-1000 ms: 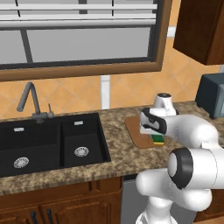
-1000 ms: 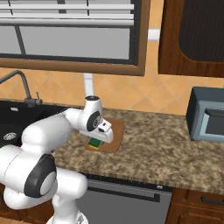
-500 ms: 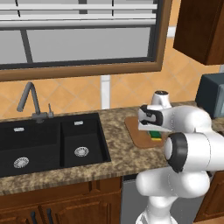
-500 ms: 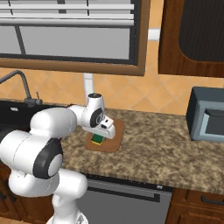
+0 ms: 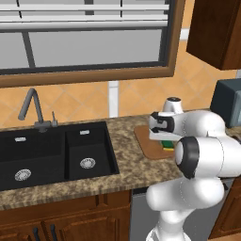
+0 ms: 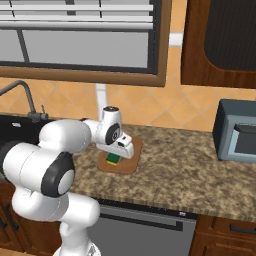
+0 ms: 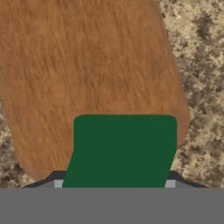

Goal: Pick up the sponge from the counter and clean the cutting board by briefly scrubbing or pressing down on the cutting board. Once finished, release the sponge.

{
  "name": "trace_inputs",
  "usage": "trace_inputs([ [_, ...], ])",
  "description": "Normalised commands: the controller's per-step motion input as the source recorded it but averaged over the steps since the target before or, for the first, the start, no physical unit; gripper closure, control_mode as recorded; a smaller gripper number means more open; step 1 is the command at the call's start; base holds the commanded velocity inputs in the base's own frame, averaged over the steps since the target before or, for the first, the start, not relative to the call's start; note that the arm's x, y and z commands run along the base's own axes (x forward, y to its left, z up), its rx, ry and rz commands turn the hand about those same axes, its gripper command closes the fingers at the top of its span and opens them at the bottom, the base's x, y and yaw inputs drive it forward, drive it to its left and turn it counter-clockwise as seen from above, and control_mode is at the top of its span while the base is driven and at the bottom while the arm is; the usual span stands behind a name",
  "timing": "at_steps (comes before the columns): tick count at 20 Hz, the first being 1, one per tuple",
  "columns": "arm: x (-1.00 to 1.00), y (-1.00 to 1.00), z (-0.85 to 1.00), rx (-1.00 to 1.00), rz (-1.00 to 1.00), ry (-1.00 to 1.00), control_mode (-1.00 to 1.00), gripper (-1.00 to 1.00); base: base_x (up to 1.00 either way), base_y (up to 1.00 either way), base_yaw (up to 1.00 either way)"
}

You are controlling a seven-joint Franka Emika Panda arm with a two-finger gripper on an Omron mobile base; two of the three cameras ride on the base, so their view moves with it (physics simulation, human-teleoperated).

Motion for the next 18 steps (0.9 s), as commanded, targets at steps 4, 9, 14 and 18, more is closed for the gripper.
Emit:
trace_inputs([
  [4, 0.17, -0.24, -0.13, 0.00, 0.00, 0.00, -1.00, 1.00, 0.00, 0.00, 0.00],
  [9, 0.19, -0.14, -0.20, 0.00, 0.00, 0.00, -1.00, 1.00, 0.00, 0.00, 0.00],
  [14, 0.05, 0.00, -0.25, 0.00, 0.00, 0.00, -1.00, 1.00, 0.00, 0.00, 0.00],
  [18, 0.09, 0.00, -0.23, 0.00, 0.00, 0.00, -1.00, 1.00, 0.00, 0.00, 0.00],
])
